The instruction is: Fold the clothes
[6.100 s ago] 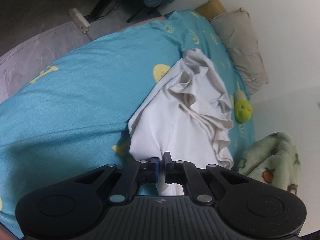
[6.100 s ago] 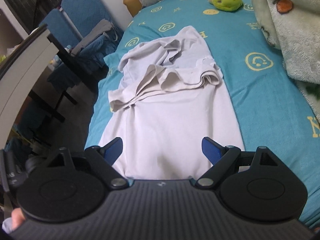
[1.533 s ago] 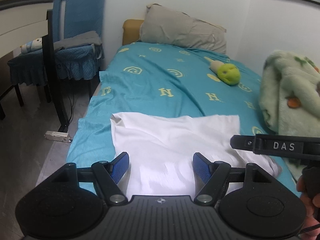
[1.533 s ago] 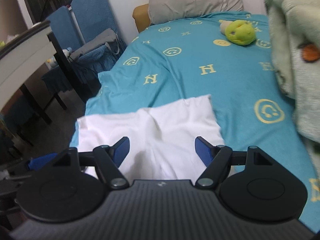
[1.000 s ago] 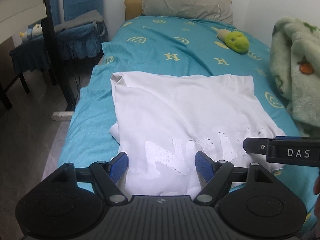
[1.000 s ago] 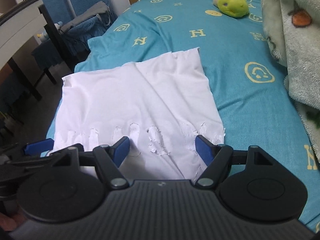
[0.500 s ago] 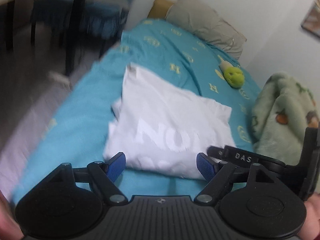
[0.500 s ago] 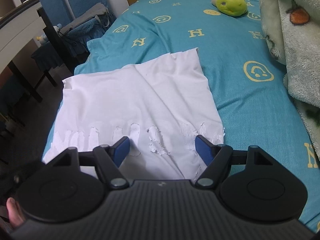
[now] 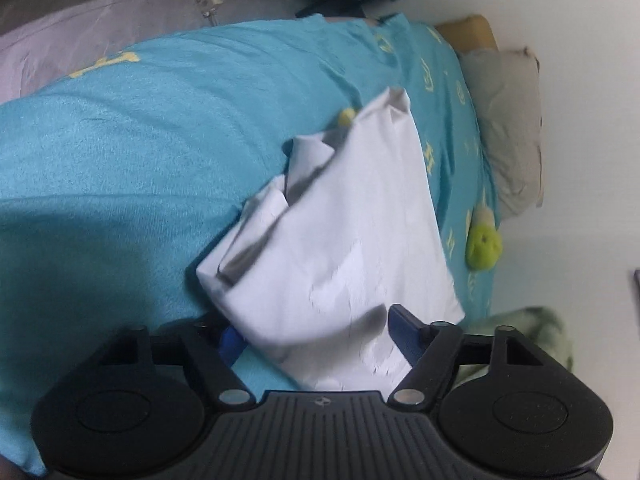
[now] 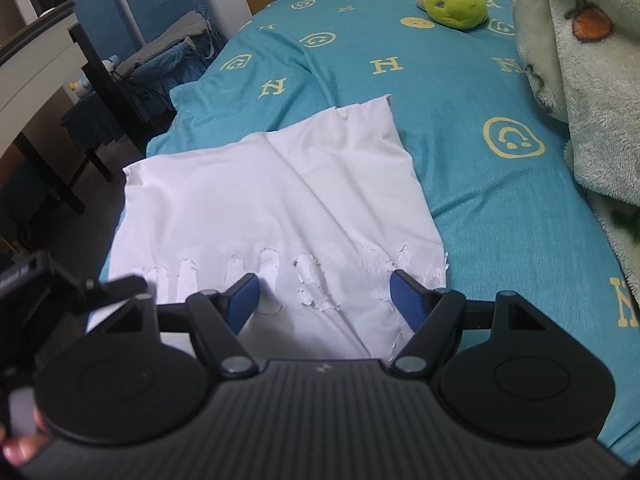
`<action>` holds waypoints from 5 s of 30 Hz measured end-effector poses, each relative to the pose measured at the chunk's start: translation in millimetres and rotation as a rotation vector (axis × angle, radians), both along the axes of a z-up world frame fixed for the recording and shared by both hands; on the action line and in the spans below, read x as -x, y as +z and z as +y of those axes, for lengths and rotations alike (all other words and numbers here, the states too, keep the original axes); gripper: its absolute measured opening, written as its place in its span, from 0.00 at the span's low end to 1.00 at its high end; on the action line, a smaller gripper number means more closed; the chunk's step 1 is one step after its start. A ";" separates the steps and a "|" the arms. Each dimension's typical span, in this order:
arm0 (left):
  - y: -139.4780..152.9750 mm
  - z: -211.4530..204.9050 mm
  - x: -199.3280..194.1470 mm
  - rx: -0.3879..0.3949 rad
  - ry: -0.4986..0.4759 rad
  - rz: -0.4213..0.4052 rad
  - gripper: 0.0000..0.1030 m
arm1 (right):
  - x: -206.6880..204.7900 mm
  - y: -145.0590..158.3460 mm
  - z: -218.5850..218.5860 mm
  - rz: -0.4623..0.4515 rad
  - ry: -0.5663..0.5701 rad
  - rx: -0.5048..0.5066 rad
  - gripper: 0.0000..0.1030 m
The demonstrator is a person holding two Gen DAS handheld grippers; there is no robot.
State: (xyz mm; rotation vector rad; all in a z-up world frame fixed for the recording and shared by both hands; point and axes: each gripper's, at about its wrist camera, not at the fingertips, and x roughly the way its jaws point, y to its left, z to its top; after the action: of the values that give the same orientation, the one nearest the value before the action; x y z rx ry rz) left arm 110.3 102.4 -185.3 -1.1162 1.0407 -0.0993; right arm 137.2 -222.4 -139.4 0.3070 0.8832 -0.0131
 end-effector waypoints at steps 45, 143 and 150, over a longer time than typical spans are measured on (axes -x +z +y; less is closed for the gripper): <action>60.9 11.7 7.1 0.035 -0.091 -0.235 0.12 | 40.4 -37.6 -40.2 -0.050 -0.494 -0.904 0.31; 305.0 -245.2 249.7 -0.690 -0.676 -1.225 1.00 | 298.5 209.9 -149.2 -0.617 -0.452 0.390 0.90; 299.0 -241.2 247.4 -0.715 -0.647 -1.214 1.00 | 292.9 206.1 -141.9 -0.599 -0.452 0.412 0.90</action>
State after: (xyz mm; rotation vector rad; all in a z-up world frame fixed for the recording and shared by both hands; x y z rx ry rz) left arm -137.2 -138.8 113.7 0.0698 0.2119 -0.7548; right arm -155.7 -364.4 66.7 0.1041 0.1907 -0.4926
